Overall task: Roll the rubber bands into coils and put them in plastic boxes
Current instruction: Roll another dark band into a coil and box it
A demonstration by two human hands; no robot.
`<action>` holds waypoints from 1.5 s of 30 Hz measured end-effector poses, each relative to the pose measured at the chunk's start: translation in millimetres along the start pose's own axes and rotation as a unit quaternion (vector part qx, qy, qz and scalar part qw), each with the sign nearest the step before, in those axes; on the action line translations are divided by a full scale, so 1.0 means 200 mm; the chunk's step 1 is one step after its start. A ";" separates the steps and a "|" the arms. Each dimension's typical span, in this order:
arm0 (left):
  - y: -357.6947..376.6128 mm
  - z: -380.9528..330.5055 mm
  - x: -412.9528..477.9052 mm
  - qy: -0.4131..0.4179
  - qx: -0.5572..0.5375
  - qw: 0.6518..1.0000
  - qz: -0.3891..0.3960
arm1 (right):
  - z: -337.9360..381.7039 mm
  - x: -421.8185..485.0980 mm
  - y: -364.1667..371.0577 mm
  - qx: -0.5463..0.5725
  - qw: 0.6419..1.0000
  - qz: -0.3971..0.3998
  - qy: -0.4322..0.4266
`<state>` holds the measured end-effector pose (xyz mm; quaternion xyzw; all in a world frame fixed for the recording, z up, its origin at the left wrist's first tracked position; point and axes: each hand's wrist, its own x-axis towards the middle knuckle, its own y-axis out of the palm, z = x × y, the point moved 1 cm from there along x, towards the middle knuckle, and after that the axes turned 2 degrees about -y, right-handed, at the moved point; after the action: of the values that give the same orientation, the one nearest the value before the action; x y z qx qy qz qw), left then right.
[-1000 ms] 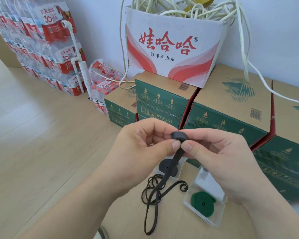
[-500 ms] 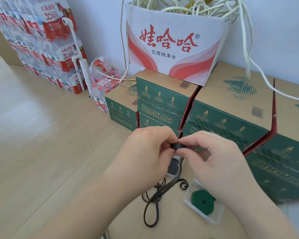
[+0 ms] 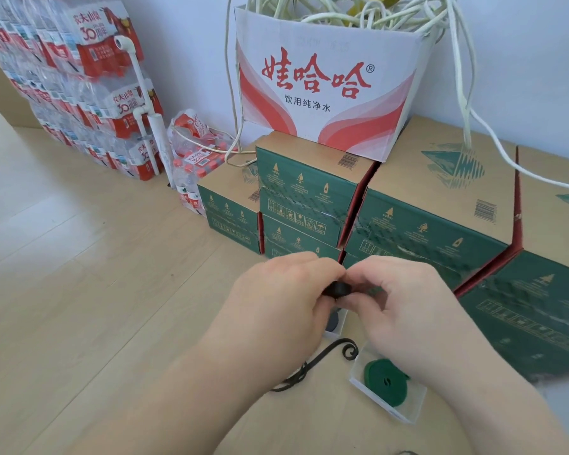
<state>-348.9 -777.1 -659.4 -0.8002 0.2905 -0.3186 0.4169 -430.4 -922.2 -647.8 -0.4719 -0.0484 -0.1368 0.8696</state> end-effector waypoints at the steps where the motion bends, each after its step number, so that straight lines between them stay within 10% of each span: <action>1: 0.00 -0.01 0.00 0.000 0.009 1.000 -0.004 | 0.00 0.00 0.00 -0.003 1.000 -0.006 -0.002; 9: -0.09 0.02 0.02 -0.202 -0.421 0.884 0.023 | 0.03 0.01 -0.07 0.202 0.975 0.005 0.096; 19: -0.11 0.01 0.02 -0.243 -0.520 0.815 0.077 | 0.02 0.01 -0.10 0.233 0.968 0.008 0.096; 28: -0.03 0.00 0.01 -0.023 -0.070 0.996 0.041 | -0.01 0.00 -0.01 0.049 0.998 0.019 0.035; 33: 0.00 -0.03 0.01 -0.015 0.000 1.000 -0.018 | -0.01 0.00 0.02 0.000 0.999 0.009 0.038; 40: -0.09 -0.01 0.03 -0.199 -0.363 0.910 0.004 | 0.00 0.01 -0.05 0.163 0.983 -0.009 0.080; 45: -0.06 -0.02 0.03 -0.195 -0.369 0.909 0.013 | 0.00 0.01 -0.06 0.135 0.988 -0.015 0.073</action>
<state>-345.3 -776.6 -646.0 -0.9394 0.3102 -0.0207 0.1447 -431.2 -928.9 -638.1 -0.3378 -0.0100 -0.1756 0.9246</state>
